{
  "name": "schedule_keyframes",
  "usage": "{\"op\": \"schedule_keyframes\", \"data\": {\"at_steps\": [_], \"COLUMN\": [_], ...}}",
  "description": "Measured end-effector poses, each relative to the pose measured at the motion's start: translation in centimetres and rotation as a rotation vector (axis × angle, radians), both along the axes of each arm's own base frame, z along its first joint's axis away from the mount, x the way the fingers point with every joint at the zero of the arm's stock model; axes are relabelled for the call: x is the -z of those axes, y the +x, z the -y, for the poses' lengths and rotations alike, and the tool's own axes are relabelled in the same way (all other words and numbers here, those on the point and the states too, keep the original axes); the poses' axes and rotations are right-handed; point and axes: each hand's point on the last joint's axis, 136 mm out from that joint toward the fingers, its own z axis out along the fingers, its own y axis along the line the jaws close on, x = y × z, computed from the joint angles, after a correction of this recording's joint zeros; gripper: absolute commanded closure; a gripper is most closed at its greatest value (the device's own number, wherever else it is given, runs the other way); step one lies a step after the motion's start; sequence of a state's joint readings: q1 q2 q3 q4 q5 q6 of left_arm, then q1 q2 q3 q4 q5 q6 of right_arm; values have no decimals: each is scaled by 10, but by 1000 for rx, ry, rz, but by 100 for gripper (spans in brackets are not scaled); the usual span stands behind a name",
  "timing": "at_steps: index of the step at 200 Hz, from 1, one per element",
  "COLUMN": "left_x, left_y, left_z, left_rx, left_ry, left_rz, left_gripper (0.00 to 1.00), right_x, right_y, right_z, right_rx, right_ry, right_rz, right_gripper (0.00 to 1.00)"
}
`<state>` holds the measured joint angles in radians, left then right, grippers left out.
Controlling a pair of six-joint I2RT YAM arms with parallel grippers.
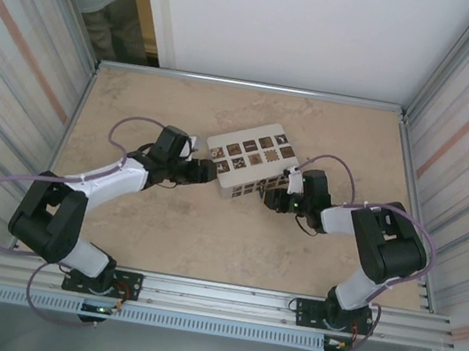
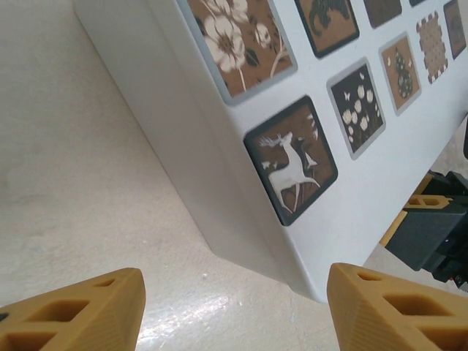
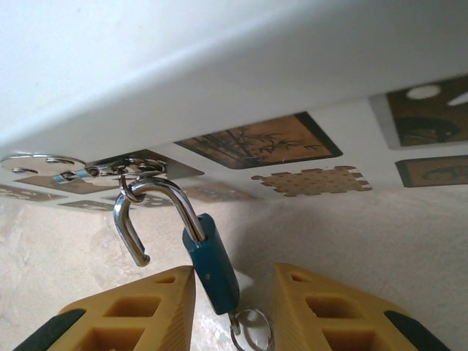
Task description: Unlock the padlock with the key
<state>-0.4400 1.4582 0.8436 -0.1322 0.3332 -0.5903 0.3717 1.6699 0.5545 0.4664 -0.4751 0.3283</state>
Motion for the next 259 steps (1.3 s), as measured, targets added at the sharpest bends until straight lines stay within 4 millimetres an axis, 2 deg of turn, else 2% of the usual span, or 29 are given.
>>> {"op": "schedule_keyframes", "data": {"at_steps": [30, 48, 62, 84, 111, 123, 138, 186, 259], "left_x": [-29, -50, -59, -57, -32, -18, -21, -17, -17], "left_y": [22, 42, 58, 83, 105, 106, 109, 99, 73], "left_z": [-3, 0, 1, 4, 13, 18, 24, 38, 32], "left_rx": [9, 34, 56, 104, 182, 217, 249, 306, 285], "left_ry": [-14, -26, -28, -32, -31, -33, -54, -27, 51], "left_rz": [68, 125, 157, 170, 136, 112, 126, 153, 159], "left_gripper": [32, 31, 30, 30, 30, 30, 30, 31, 30], "right_x": [1, 0, 0, -1, -1, -1, -2, -5, -8], "right_y": [3, 4, 5, 5, 6, 6, 8, 8, 3], "right_z": [-2, -2, -3, -5, -6, -6, -5, 6, 11], "right_rx": [-2, -2, -1, -6, -2, 5, 26, 131, 173], "right_ry": [5, 7, 6, 8, 4, -4, -16, -49, -84], "right_rz": [13, 18, 22, 28, 36, 39, 45, 2, -14], "right_gripper": [72, 75, 78, 87, 96, 99, 100, 100, 100]}}
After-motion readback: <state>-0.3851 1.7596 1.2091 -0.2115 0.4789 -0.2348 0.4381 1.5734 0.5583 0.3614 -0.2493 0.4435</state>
